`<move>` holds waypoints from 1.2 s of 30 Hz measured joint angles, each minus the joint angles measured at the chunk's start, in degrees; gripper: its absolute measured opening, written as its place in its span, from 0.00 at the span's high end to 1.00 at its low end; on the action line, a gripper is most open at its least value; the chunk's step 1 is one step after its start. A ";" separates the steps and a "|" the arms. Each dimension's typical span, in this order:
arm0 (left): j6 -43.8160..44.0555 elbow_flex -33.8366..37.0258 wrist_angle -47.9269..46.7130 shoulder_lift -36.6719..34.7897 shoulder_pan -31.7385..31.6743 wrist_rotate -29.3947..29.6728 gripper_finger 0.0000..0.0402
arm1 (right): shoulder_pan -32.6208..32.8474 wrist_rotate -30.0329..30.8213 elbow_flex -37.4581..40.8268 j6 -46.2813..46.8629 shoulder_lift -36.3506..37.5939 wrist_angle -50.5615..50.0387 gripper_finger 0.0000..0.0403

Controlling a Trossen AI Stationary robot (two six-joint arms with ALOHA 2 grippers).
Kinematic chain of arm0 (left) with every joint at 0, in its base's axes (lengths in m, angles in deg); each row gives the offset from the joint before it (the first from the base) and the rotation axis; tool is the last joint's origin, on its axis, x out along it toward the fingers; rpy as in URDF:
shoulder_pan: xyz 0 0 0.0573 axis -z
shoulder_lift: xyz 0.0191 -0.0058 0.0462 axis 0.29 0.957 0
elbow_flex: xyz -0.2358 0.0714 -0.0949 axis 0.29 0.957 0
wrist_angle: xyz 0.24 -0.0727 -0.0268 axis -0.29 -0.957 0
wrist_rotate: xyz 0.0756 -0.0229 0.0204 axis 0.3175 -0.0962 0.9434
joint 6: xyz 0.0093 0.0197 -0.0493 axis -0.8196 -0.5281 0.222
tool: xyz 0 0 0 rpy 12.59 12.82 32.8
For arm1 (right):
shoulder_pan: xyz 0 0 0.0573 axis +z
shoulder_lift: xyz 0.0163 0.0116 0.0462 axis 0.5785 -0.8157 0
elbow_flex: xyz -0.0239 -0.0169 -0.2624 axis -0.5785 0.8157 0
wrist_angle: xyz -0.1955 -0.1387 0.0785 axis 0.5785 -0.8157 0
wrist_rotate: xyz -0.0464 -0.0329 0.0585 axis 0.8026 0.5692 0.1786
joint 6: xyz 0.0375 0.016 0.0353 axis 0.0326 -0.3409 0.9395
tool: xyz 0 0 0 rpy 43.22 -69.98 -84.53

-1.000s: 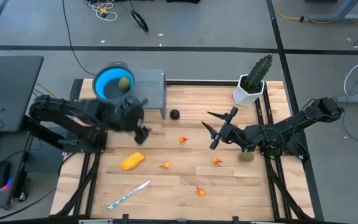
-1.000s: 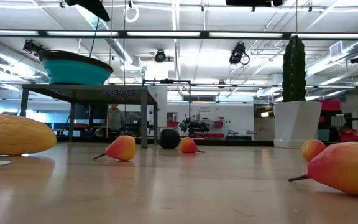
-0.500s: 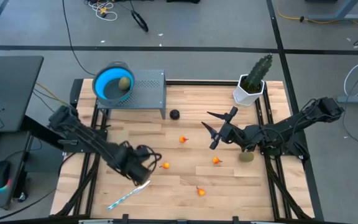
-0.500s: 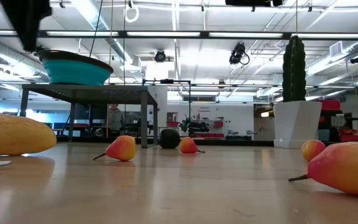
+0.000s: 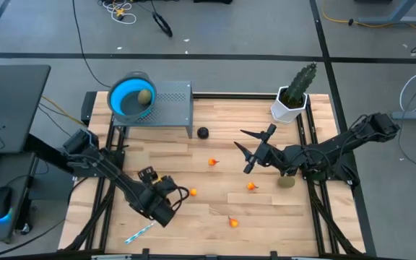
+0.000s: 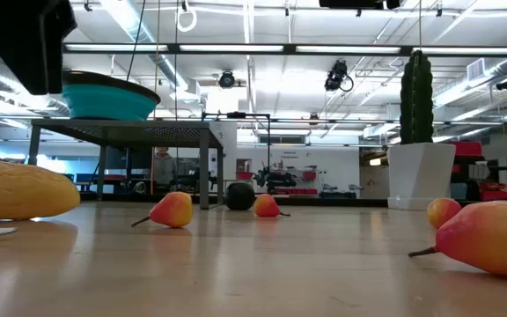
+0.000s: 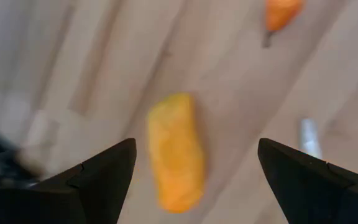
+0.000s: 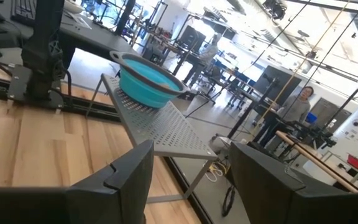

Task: Pick & Place Fruit
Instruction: Put the yellow mango into the blue strainer bowl on the shelf

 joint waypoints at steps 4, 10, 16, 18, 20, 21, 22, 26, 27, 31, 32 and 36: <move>-3.79 -0.02 2.08 0.10 -1.57 -0.30 0.13 | 0.00 -0.01 0.00 0.00 0.00 0.14 0.45; 2.68 -0.02 5.57 0.31 -2.70 1.31 0.13 | 0.00 0.00 0.00 0.00 0.00 0.13 0.45; 1.84 0.00 2.82 0.44 -2.31 0.04 0.13 | 0.00 0.00 0.00 -0.01 0.00 -0.18 0.45; 1.69 0.00 1.91 0.44 -1.88 0.95 0.13 | 0.00 0.00 0.00 -0.02 0.00 -0.18 0.45; 1.58 0.00 0.40 0.44 -1.46 1.29 0.13 | 0.00 -0.02 0.00 -0.02 0.00 -0.18 0.45; 1.57 0.00 -0.70 0.44 -1.27 1.58 0.13 | 0.00 0.00 0.00 -0.02 0.00 -0.18 0.45; 1.65 0.00 -1.49 0.44 -1.08 2.14 0.13 | 0.00 0.00 0.00 -0.02 0.00 -0.18 0.45; 2.63 0.07 -3.06 0.44 -0.52 3.91 0.13 | 0.00 -0.02 0.00 -0.02 0.00 -0.18 0.45; 2.67 0.43 -2.70 0.40 -0.41 4.09 0.13 | 0.00 0.00 0.00 -0.02 0.00 -0.18 0.45; 3.39 6.50 1.98 -1.45 -0.33 2.37 0.13 | 0.02 0.00 0.00 -0.02 0.00 -0.19 0.45; 3.60 8.64 3.78 -2.23 -0.33 1.15 0.13 | 0.00 -0.02 0.02 -0.02 0.00 -0.18 0.45; 5.65 14.78 6.05 -5.79 -0.30 -3.44 0.13 | 0.01 0.00 0.00 -0.45 0.00 -0.20 0.45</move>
